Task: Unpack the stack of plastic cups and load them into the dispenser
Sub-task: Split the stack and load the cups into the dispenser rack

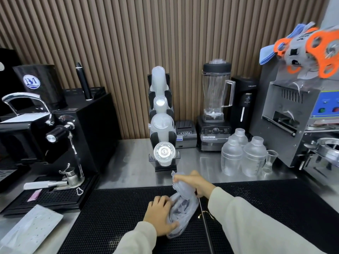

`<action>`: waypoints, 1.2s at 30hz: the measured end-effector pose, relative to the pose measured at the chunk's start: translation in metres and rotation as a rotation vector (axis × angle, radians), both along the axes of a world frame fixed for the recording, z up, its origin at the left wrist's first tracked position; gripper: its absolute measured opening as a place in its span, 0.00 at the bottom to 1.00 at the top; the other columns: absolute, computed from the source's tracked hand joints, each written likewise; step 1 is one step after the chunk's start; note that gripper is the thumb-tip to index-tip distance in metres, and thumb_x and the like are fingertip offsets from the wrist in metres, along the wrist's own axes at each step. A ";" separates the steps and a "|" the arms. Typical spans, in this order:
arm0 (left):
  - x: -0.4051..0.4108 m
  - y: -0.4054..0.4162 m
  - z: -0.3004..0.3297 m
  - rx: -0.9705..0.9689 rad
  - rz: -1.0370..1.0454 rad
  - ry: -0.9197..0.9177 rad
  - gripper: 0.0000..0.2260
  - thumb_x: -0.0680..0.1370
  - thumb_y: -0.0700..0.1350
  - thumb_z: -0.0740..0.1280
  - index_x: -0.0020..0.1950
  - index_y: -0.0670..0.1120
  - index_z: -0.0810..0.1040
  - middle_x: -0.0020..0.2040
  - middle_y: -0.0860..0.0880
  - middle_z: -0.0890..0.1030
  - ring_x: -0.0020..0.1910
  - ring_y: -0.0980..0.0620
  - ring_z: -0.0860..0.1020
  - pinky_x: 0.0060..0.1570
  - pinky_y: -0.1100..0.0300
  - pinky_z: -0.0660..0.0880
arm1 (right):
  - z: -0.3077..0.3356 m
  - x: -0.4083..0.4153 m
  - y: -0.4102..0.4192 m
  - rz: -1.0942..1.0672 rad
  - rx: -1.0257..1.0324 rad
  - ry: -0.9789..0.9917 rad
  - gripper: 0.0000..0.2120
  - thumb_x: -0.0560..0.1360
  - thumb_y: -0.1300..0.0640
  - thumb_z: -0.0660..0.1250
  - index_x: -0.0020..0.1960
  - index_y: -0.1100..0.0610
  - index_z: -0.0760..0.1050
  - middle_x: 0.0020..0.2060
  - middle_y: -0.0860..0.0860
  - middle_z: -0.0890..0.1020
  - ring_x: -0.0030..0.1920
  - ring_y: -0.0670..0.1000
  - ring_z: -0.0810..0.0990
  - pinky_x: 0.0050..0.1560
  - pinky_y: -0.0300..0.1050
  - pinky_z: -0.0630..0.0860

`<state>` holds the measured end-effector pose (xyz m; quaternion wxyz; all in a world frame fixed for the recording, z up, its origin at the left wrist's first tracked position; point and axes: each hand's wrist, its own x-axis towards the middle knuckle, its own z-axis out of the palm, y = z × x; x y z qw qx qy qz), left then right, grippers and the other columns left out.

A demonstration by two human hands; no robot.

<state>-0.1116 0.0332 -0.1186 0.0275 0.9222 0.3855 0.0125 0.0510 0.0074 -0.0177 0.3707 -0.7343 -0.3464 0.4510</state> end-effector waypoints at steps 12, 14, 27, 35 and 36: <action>0.013 0.014 0.025 -0.056 0.010 -0.152 0.38 0.64 0.74 0.61 0.61 0.48 0.66 0.58 0.50 0.66 0.59 0.50 0.66 0.61 0.55 0.65 | 0.055 0.008 0.017 0.088 0.054 -0.102 0.31 0.61 0.49 0.75 0.58 0.62 0.72 0.58 0.56 0.75 0.52 0.56 0.76 0.38 0.47 0.77; 0.015 0.020 0.039 -0.034 -0.050 -0.292 0.40 0.63 0.77 0.59 0.61 0.47 0.67 0.57 0.52 0.67 0.57 0.53 0.67 0.60 0.58 0.67 | 0.067 0.008 0.023 0.115 0.089 -0.115 0.28 0.60 0.49 0.75 0.54 0.62 0.75 0.52 0.54 0.78 0.47 0.53 0.77 0.37 0.45 0.76; 0.031 0.106 0.147 0.295 0.098 -0.793 0.25 0.72 0.54 0.70 0.63 0.46 0.69 0.59 0.50 0.71 0.58 0.52 0.69 0.58 0.64 0.65 | 0.146 0.008 0.128 0.120 0.474 -0.995 0.38 0.62 0.39 0.73 0.64 0.56 0.65 0.56 0.54 0.74 0.57 0.55 0.71 0.50 0.46 0.65; 0.048 0.151 0.169 0.207 0.180 -0.955 0.40 0.64 0.57 0.76 0.68 0.49 0.59 0.65 0.52 0.66 0.61 0.54 0.68 0.59 0.64 0.65 | 0.128 0.004 0.184 0.201 0.532 -1.155 0.42 0.63 0.40 0.74 0.69 0.54 0.58 0.63 0.56 0.69 0.61 0.56 0.67 0.58 0.50 0.72; 0.050 0.156 0.168 0.197 0.179 -0.957 0.42 0.64 0.57 0.76 0.70 0.49 0.58 0.67 0.52 0.65 0.63 0.54 0.67 0.61 0.63 0.65 | 0.123 0.004 0.189 0.202 0.540 -1.125 0.41 0.63 0.40 0.74 0.68 0.54 0.59 0.64 0.56 0.69 0.62 0.57 0.66 0.59 0.51 0.71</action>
